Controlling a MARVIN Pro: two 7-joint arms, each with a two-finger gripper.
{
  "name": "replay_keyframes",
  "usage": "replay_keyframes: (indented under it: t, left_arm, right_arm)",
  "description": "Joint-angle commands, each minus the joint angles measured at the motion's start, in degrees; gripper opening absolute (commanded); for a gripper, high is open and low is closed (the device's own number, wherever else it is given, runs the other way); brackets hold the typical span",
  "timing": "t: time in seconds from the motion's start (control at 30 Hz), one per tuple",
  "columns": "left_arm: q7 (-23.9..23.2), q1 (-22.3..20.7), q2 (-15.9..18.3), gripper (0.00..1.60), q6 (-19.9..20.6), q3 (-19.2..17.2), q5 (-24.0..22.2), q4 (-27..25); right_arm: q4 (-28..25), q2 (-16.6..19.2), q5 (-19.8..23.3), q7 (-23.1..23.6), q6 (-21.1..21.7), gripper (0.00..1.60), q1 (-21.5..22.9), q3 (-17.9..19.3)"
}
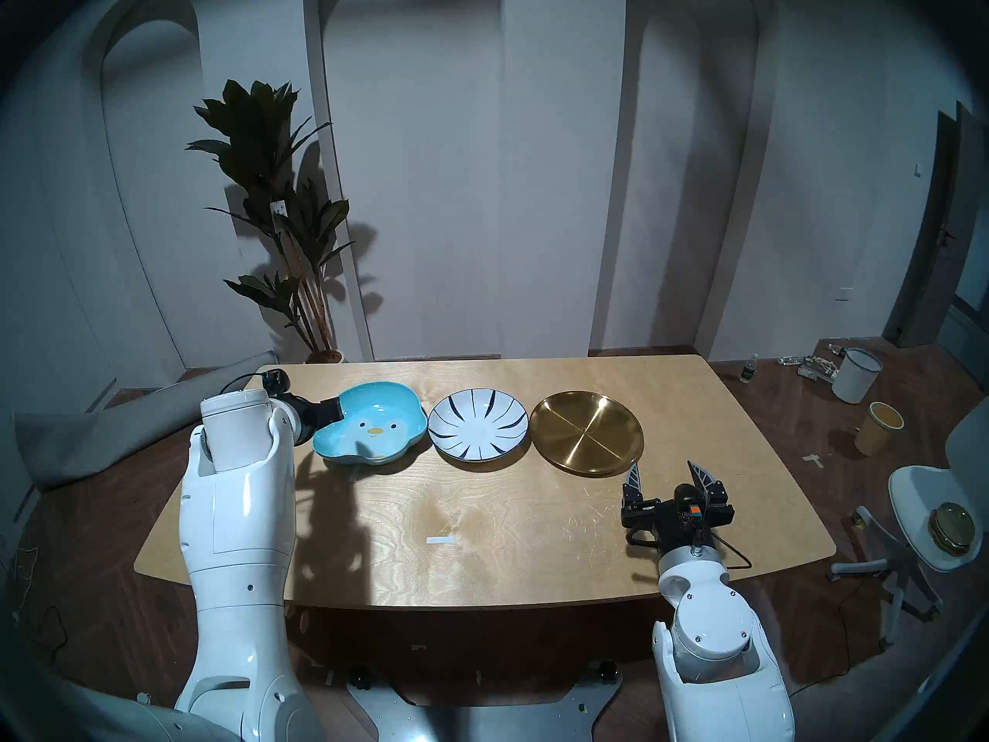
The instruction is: Stack the plates into one stack
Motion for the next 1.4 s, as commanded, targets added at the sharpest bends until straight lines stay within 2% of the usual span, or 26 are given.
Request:
replay_keyframes:
  t: [0.0,1.07,1.1,1.17,1.37]
  left_arm:
    - [2.9,-4.2,-2.0,1.60,-0.2,-0.3,0.8,1.5]
    - [19.4,-10.4,-8.4,1.59,-0.2,-4.8,6.5,13.2]
    - [19.8,-10.6,-8.6,1.35,-0.2,-5.1,6.6,13.5]
    - [20.8,-11.0,-8.9,1.00,-0.2,-5.4,6.9,14.4]
    - [23.2,-12.3,-10.1,0.62,-0.2,-6.9,7.4,16.6]
  right_arm:
    - [-1.1,0.0,0.1,0.0,-0.3,1.60,0.3,-0.1]
    - [-1.1,0.7,0.9,-0.1,-0.3,1.60,0.2,-0.3]
    - [-1.1,0.7,0.9,-0.1,-0.3,1.60,0.2,-0.3]
    - [-1.1,0.8,1.0,-0.1,-0.3,1.60,0.2,-0.3]
    - [-1.2,0.9,1.1,-0.2,-0.3,1.60,0.2,-0.4]
